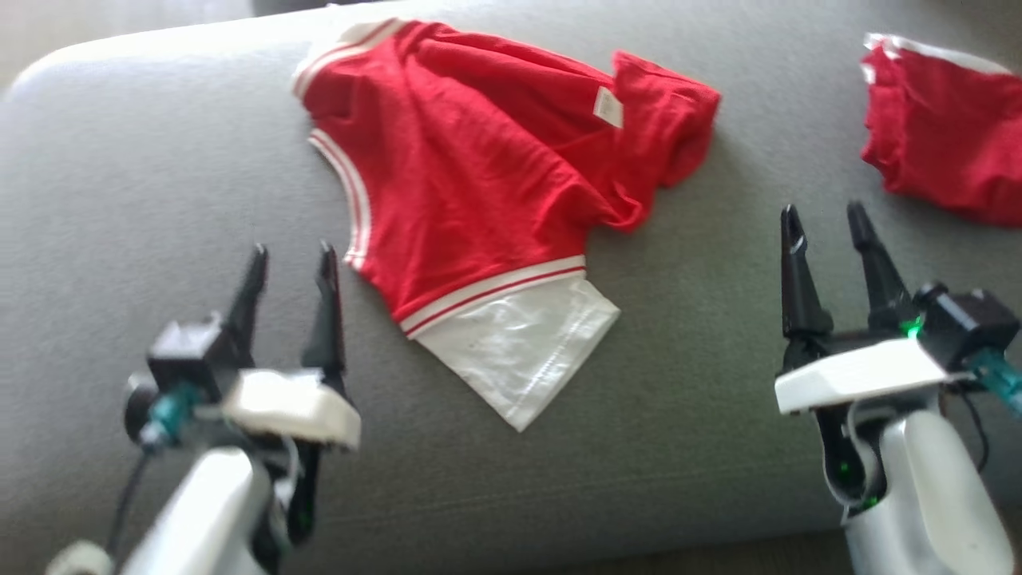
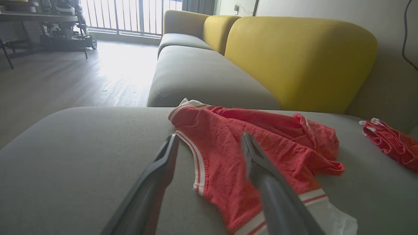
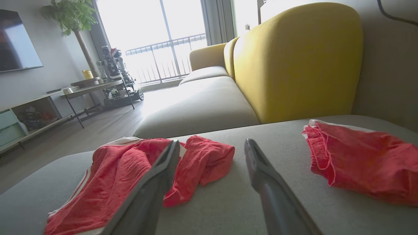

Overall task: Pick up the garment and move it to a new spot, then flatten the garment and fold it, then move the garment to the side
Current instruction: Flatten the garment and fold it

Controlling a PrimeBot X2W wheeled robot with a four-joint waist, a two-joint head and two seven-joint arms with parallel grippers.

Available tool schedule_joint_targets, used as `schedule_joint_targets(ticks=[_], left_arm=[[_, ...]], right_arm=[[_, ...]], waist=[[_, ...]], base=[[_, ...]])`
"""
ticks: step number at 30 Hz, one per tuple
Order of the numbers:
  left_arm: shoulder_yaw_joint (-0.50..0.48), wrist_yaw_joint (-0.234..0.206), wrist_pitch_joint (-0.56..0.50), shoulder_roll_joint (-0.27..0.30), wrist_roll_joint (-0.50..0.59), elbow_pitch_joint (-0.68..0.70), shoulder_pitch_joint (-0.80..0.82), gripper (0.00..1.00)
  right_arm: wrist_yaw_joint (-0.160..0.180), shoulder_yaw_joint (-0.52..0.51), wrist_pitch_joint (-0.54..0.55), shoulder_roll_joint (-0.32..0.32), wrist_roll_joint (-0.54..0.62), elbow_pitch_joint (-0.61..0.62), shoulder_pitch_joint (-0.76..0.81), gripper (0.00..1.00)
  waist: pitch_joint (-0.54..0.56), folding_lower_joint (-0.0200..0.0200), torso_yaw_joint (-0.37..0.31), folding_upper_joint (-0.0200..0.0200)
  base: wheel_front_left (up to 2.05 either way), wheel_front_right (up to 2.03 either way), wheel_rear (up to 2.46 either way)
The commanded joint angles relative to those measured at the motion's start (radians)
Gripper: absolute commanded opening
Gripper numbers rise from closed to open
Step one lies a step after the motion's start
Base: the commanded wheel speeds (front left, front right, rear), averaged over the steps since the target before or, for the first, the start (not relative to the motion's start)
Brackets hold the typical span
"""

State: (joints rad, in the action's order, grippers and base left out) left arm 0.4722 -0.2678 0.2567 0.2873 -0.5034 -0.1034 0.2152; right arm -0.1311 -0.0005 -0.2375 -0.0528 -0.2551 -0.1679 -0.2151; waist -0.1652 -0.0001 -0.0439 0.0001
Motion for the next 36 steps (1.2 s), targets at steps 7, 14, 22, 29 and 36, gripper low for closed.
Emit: schedule_joint_targets(ticks=[7,14,22,29,36], left_arm=[[-0.131,0.076,0.005,-0.090,0.107,0.029,-0.072,1.00],[-0.185,0.161,0.005,-0.167,0.191,-0.009,-0.099,1.00],[-0.204,0.231,0.005,-0.218,0.240,-0.046,-0.067,1.00],[-0.202,0.260,0.005,-0.235,0.249,-0.063,-0.034,1.00],[-0.171,0.255,0.005,-0.237,0.214,-0.061,-0.012,1.00]], right_arm=[[0.000,0.014,0.011,0.003,0.009,0.022,0.016,1.00],[0.000,-0.005,0.059,0.003,0.042,-0.012,-0.023,1.00],[0.000,-0.079,0.150,0.003,0.101,-0.138,-0.248,1.00],[0.000,-0.235,0.218,0.003,0.276,-0.342,-0.479,1.00],[0.000,-0.396,0.242,0.003,0.477,-0.522,-0.651,1.00]], waist=[[0.030,0.0001,0.071,-0.0001],[0.009,0.0001,0.126,-0.0001],[-0.065,0.0001,0.217,-0.0001],[-0.129,0.0001,0.301,-0.0001],[-0.171,0.0001,0.359,-0.0001]], base=[[0.00,0.00,0.00],[0.00,0.00,0.00],[0.00,0.00,0.00],[0.00,0.00,0.00],[0.00,0.00,0.00]])
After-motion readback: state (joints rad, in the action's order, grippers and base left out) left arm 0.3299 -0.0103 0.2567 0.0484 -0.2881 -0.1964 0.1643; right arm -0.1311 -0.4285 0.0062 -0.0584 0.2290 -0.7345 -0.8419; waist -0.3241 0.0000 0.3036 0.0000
